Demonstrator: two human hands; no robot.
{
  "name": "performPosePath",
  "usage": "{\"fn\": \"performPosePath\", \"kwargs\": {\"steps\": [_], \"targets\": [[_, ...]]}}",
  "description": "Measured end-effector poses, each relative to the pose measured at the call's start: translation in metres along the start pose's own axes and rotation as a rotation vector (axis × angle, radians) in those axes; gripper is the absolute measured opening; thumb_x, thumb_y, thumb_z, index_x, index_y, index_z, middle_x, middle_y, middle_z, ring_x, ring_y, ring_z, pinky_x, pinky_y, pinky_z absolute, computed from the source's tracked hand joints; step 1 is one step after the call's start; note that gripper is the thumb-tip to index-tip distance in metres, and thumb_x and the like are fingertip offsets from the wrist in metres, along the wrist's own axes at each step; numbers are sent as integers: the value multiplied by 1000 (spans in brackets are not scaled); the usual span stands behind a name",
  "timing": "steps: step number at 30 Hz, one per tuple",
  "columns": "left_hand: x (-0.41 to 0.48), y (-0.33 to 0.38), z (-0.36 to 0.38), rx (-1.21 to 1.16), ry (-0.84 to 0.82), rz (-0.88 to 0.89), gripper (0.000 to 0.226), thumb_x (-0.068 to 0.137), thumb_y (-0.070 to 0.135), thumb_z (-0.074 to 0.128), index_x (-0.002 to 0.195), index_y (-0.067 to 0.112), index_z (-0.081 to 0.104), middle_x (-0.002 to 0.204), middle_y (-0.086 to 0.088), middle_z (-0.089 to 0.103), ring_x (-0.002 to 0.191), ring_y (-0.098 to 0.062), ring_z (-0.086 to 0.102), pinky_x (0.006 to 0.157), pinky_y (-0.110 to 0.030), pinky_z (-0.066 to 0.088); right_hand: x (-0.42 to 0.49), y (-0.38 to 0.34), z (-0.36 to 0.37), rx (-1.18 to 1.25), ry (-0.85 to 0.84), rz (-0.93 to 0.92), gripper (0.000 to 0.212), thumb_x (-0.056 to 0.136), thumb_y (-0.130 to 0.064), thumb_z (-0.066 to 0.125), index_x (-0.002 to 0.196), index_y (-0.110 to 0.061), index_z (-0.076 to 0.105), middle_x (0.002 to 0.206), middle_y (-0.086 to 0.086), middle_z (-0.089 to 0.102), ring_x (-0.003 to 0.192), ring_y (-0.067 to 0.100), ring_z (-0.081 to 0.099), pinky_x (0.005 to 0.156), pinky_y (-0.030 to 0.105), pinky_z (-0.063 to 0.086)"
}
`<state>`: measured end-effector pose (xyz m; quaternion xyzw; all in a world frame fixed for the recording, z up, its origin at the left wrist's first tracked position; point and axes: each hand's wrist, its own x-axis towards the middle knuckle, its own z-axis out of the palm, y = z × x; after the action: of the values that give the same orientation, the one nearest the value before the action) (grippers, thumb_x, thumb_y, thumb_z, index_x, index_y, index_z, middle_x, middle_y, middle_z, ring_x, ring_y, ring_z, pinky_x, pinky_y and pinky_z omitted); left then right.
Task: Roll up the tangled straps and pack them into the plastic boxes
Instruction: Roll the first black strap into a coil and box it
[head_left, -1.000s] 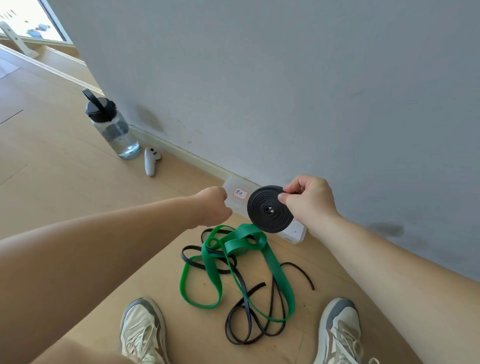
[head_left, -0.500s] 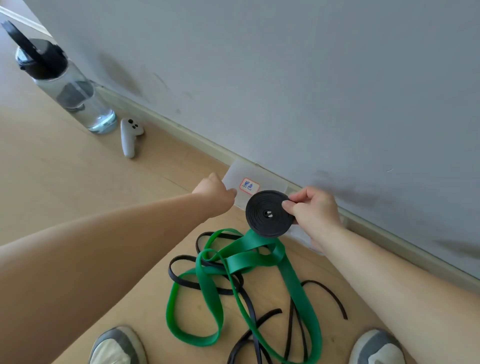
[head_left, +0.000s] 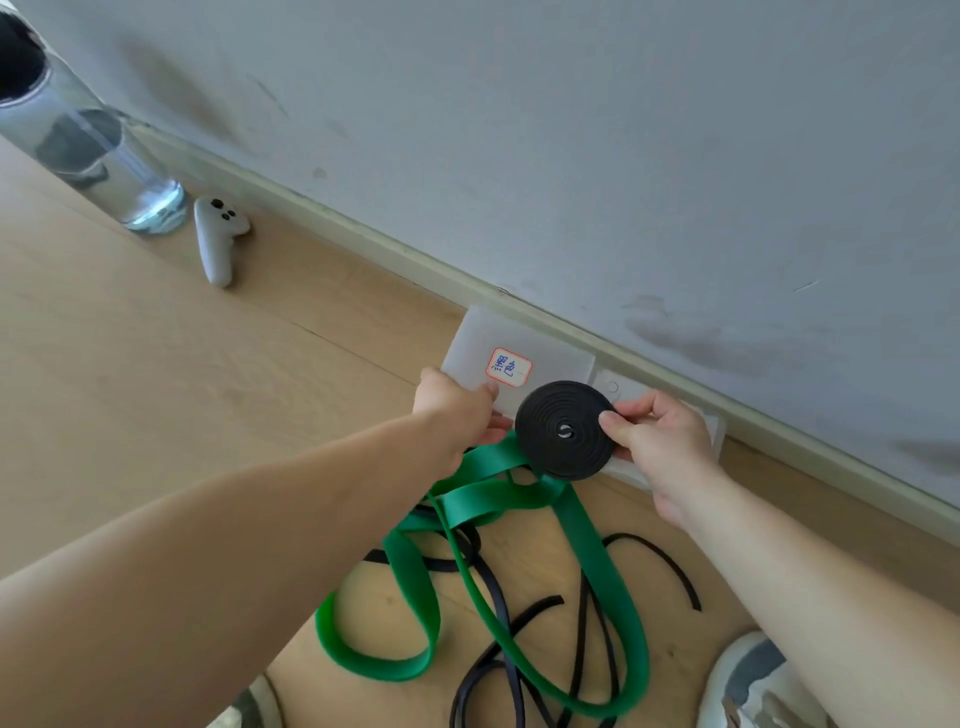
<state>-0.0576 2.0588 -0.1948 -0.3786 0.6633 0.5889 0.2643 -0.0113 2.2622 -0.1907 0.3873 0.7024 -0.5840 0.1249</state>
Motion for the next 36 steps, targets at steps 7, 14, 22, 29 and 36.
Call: {"fn": "performPosePath", "kwargs": {"steps": [7, 14, 22, 29, 36], "targets": [[-20, -37, -15, -30, 39, 4, 35, 92, 23, 73, 122, 15, 54, 97, -13, 74, 66, -17, 73, 59, -29, 63, -19, 3, -2, -82, -90, -80, 11, 88, 0, 76, 87, -5, 67, 88, 2, 76, 81, 9, 70, 68, 15, 49], [0, -15, -7, -69, -26, -2, 28, 93, 5, 66, 116, 20, 60, 101, -9, 78, 70, -19, 79, 52, -28, 49, -2, -15, 12, -41, -66, -145, 19, 87, 0, 77, 80, -12, 65, 88, -3, 77, 82, 3, 70, 74, 12, 47], [6, 0, 6, -121, 23, -2, 46, 86, 18, 82, 123, 23, 56, 100, -9, 77, 71, -25, 78, 33, -17, 35, 4, -13, 20, -14, -43, -140, 27, 87, 3, 76, 75, -17, 62, 93, 1, 77, 89, 13, 72, 82, 17, 49], [-10, -35, -14, 4, 16, -32, 40, 86, 26, 82, 116, 25, 56, 99, -9, 75, 57, -15, 56, 44, -23, 43, -17, -5, 15, -26, -66, -100, 13, 88, -2, 77, 85, -9, 67, 86, -3, 76, 70, -5, 68, 63, 8, 45], [-5, -32, -21, -78, 59, 4, 53, 85, 26, 81, 128, 27, 50, 99, -11, 74, 54, -15, 56, 40, -20, 42, -17, -10, 25, -42, -73, -115, 21, 86, -2, 79, 77, -17, 68, 93, 4, 79, 93, 16, 74, 90, 27, 53]]}}
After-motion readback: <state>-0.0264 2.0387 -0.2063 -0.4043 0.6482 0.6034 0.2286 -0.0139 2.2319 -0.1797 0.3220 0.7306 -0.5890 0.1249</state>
